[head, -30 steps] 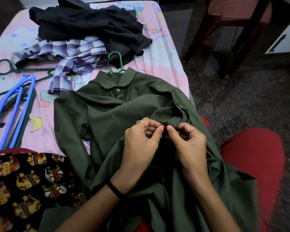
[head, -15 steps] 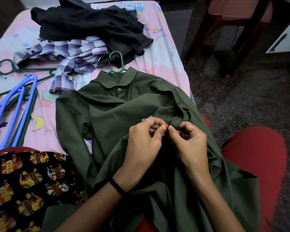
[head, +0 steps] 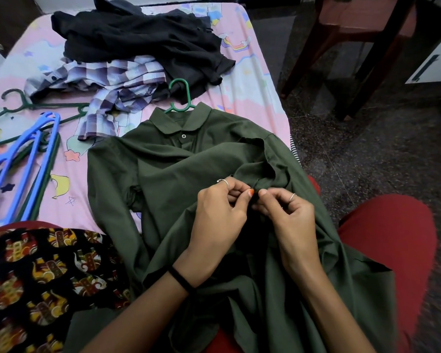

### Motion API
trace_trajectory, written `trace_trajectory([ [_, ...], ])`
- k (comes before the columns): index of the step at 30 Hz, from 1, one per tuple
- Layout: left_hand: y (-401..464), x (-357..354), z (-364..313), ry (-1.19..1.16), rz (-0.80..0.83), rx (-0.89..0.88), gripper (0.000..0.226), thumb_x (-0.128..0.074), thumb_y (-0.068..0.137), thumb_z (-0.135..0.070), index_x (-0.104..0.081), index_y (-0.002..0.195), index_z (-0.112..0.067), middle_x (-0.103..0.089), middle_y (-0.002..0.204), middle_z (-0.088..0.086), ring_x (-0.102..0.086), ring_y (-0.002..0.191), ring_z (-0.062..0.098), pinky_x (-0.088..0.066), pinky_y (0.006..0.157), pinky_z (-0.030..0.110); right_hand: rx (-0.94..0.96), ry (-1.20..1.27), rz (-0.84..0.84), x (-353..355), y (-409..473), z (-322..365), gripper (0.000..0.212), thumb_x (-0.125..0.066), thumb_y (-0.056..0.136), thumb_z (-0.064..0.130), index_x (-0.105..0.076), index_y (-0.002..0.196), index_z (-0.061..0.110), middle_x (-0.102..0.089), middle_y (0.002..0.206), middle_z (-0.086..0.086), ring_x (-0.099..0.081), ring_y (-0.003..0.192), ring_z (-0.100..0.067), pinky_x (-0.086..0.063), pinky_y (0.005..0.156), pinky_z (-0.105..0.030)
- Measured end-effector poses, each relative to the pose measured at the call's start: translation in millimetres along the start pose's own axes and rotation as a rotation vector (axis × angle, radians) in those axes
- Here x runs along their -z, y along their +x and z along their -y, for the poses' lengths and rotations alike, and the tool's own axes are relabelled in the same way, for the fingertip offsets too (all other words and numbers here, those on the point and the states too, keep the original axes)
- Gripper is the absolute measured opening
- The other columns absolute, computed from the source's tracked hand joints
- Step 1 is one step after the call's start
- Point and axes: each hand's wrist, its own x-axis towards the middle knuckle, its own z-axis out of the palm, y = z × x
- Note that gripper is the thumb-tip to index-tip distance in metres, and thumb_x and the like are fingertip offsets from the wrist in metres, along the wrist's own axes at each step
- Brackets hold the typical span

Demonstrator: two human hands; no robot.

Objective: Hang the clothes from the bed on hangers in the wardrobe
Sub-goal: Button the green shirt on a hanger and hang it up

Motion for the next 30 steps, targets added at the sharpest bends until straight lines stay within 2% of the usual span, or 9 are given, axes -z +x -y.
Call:
trace_trajectory([
  [3,0.9,-2.0,0.8,0.013,-0.006,0.003,0.006,-0.070,0.084,-0.010,-0.070,0.078,-0.012,-0.068,0.068,-0.006,-0.065,0.062,0.003,-0.057,0.067,0.024,-0.044,0.101,0.000,0.7,1.9,-0.7,0.031,-0.049,0.094,-0.002,-0.063,0.069,0.009,-0.062,0.066,-0.001,-0.061,0.066,-0.013,-0.054,0.068,-0.022],
  [7,0.2,-3.3,3.0,0.027,0.022,0.018,0.007,-0.069,0.084,-0.010,-0.069,0.078,-0.014,-0.068,0.068,-0.008,-0.065,0.063,0.001,-0.056,0.067,0.022,-0.031,-0.040,0.012,3.4,3.8,-4.7,0.029,-0.053,0.091,-0.004,-0.058,0.067,0.012,-0.060,0.060,0.004,-0.059,0.066,-0.013,-0.048,0.066,-0.024],
  [12,0.1,-1.8,4.7,0.025,0.052,0.044,0.008,-0.069,0.085,-0.009,-0.070,0.078,-0.014,-0.068,0.068,-0.009,-0.066,0.063,0.001,-0.056,0.068,0.020,-0.050,-0.038,0.016,1.3,3.1,-4.8,0.024,-0.057,0.088,-0.008,-0.057,0.072,0.009,-0.061,0.056,0.007,-0.059,0.058,-0.001,-0.048,0.058,-0.013],
  [17,-2.6,-2.2,3.8,0.036,0.058,0.064,0.008,-0.064,0.087,-0.011,-0.070,0.082,-0.014,-0.068,0.068,-0.010,-0.066,0.064,0.000,-0.056,0.067,0.020,-0.035,-0.094,0.034,2.1,5.0,-8.3,0.020,-0.060,0.088,-0.004,-0.059,0.075,0.011,-0.062,0.066,0.004,-0.058,0.064,-0.004,-0.049,0.061,-0.016],
  [20,-5.1,-5.1,1.7,-0.014,0.057,0.108,0.008,-0.066,0.087,-0.019,-0.071,0.085,-0.014,-0.070,0.069,-0.007,-0.066,0.065,-0.001,-0.054,0.067,0.018,0.007,-0.198,0.039,4.0,7.8,-12.7,0.017,-0.062,0.089,0.002,-0.060,0.077,0.013,-0.063,0.070,0.003,-0.056,0.064,-0.002,-0.047,0.063,-0.017],
  [24,-2.5,-10.4,-0.3,-0.073,0.025,0.193,0.017,-0.072,0.082,-0.028,-0.071,0.086,-0.012,-0.072,0.074,-0.003,-0.068,0.069,0.003,-0.056,0.071,0.021,0.106,-0.347,0.011,5.3,8.2,-17.7,0.014,-0.062,0.090,0.008,-0.061,0.080,0.017,-0.067,0.074,0.002,-0.061,0.067,-0.007,-0.049,0.067,-0.023],
  [27,-0.3,-12.7,0.3,-0.113,0.006,0.219,0.010,-0.071,0.084,-0.024,-0.070,0.078,-0.016,-0.072,0.072,-0.004,-0.068,0.068,0.004,-0.056,0.073,0.025,0.186,-0.414,-0.006,4.0,6.2,-16.5,0.014,-0.064,0.089,0.009,-0.061,0.080,0.019,-0.068,0.076,0.001,-0.062,0.069,-0.008,-0.049,0.067,-0.022],
  [30,-0.2,-14.8,2.7,-0.132,-0.008,0.228,0.016,-0.068,0.087,-0.025,-0.068,0.072,-0.020,-0.073,0.070,-0.001,-0.069,0.068,0.009,-0.057,0.075,0.033,0.211,-0.401,-0.015,2.4,4.5,-14.2,0.017,-0.067,0.088,0.007,-0.061,0.078,0.020,-0.067,0.074,0.003,-0.062,0.067,-0.004,-0.048,0.065,-0.017],
])
